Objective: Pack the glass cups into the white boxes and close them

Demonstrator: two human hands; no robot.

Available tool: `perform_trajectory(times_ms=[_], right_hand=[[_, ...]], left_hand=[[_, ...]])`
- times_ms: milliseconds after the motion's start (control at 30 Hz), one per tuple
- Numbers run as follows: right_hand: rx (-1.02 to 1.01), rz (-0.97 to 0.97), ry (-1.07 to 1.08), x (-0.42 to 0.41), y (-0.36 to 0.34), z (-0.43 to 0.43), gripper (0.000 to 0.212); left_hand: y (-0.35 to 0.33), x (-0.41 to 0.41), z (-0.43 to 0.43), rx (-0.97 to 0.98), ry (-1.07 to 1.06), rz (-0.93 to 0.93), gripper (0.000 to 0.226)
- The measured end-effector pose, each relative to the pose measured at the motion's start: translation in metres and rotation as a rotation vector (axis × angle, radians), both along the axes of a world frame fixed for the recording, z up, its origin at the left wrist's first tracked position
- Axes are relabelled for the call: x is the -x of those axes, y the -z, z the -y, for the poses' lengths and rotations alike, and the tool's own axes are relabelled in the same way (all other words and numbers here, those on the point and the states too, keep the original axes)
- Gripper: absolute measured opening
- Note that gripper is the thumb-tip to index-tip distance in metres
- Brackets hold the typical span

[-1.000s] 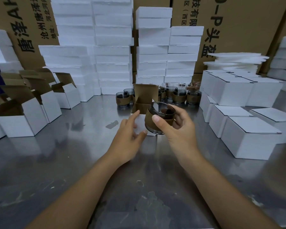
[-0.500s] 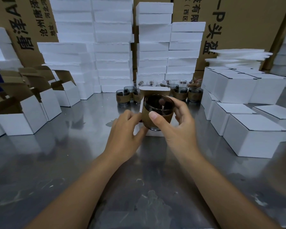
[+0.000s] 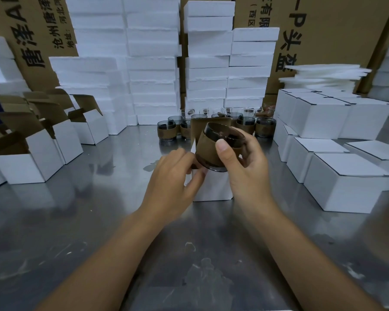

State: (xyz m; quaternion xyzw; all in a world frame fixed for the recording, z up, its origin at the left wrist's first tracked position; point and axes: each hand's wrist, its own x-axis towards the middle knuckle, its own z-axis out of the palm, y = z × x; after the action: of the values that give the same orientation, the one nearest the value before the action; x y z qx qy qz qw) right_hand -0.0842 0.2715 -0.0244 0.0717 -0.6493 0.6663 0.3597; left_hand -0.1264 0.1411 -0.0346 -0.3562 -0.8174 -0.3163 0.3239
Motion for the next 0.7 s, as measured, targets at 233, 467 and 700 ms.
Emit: perform_trajectory(times_ms=[233, 467, 700], right_hand=[[-0.176, -0.046, 0.07, -0.0017, 0.0008, -0.0014, 0.061], [-0.276, -0.055, 0.102, -0.0037, 0.0023, -0.0026, 0.064], [-0.441, -0.104, 0.171, -0.0046, 0.0019, -0.0053, 0.064]], left_hand=[[0.0029, 0.0016, -0.0001, -0.009, 0.019, 0.003, 0.014], [0.0035, 0.002, 0.0001, -0.005, 0.061, -0.06, 0.011], [0.0048, 0.0058, 0.0014, -0.04, 0.135, -0.026, 0.007]])
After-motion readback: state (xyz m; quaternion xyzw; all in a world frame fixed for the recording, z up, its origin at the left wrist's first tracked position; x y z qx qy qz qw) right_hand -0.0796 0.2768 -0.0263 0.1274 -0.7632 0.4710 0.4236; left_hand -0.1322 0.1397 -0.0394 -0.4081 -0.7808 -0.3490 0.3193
